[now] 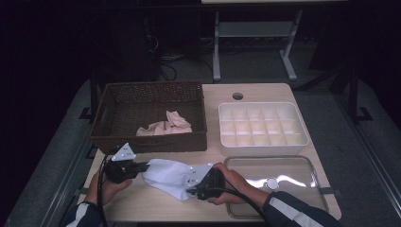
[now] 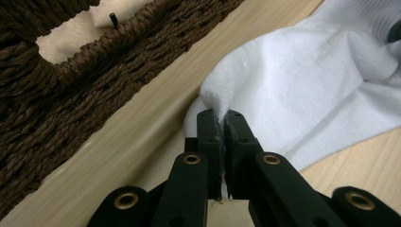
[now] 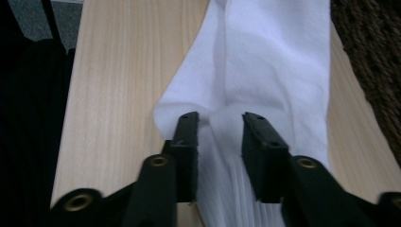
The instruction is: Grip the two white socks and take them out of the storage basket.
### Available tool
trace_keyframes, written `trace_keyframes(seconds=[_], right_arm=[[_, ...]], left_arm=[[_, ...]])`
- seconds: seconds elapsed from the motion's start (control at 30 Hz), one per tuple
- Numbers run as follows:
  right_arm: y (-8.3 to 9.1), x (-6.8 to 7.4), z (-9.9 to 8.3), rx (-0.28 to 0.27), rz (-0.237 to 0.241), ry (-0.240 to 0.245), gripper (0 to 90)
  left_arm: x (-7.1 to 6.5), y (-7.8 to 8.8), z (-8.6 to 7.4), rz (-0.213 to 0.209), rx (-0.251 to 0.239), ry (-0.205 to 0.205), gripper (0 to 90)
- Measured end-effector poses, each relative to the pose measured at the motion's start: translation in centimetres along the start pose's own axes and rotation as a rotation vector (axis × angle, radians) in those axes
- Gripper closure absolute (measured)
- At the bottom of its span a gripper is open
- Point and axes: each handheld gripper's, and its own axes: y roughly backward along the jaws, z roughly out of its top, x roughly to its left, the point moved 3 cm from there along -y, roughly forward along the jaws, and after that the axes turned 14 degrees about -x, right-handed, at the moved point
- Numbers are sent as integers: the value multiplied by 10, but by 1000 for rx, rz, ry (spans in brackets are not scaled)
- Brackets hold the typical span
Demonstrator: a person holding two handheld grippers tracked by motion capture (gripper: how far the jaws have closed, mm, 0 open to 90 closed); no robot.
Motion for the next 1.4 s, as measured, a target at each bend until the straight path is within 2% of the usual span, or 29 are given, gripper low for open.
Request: trace_keyframes(seconds=[0.1, 0.2, 0.27, 0.3, 0.33, 0.37, 0.47, 0.53, 0.63, 0.73, 0.8, 0.83, 0.93, 1.0, 1.03, 1.07, 1.1, 1.13, 1.2, 1.3, 1.33, 1.4], right_arm=[[-9, -2, -1, 39, -34, 13, 670], [-17, -7, -7, 76, -35, -3, 751], [-17, -10, -9, 71, -18, -34, 824], [-16, -10, -9, 71, -24, -29, 874], [-15, -10, -9, 67, -37, -23, 884], [-14, -11, -8, 67, -32, -27, 885], [-8, -11, -5, 35, -38, -22, 891], [-3, -11, -1, 7, -30, -45, 893], [5, -8, 7, -26, -3, -40, 892], [13, -4, 15, -61, 26, -39, 893], [16, -1, 18, -69, 43, -36, 892], [15, 2, 18, -62, 50, -37, 891], [6, 10, 12, -10, 54, 22, 875], [1, 12, 5, 24, 72, 28, 745], [0, 12, 4, 39, 50, 34, 657], [0, 10, 3, 50, 30, 33, 625], [5, 6, 2, 37, 44, 15, 599], [10, 3, 1, 28, 37, 2, 583], [22, -5, -3, 20, 20, -31, 608], [37, -18, -14, 47, -28, -75, 677], [42, -23, -20, 72, -52, -101, 696], [46, -29, -31, 100, -79, -123, 692]], left_arm=[[0, -2, -2, -1, 12, -7, 861], [1, -4, -3, 1, 21, -1, 861], [3, -5, -4, 1, 22, 0, 861], [3, -5, -4, 2, 19, 8, 861], [3, -5, -5, 4, 13, 9, 861], [5, -4, -4, 2, 17, 3, 861], [5, -1, -1, 11, -13, 12, 861], [6, 2, 1, 19, -31, 15, 861], [9, 6, 3, 28, -47, 18, 860], [12, 9, 4, 27, -60, 39, 860], [14, 9, 3, 20, -58, 50, 860], [15, 8, 1, 20, -41, 40, 854], [13, 1, -5, 11, 9, 29, 833], [12, -3, -8, 20, 42, 13, 790], [13, -4, -9, 25, 46, 12, 770], [14, -5, -10, 31, 45, 24, 724], [14, -4, -10, 33, 42, 32, 655], [14, -4, -10, 26, 37, 43, 603], [14, -1, -9, 55, 10, 64, 507], [12, 3, -7, 42, -36, 107, 439], [11, 2, -8, 47, -33, 110, 421], [8, -3, -12, 59, -6, 100, 363]])
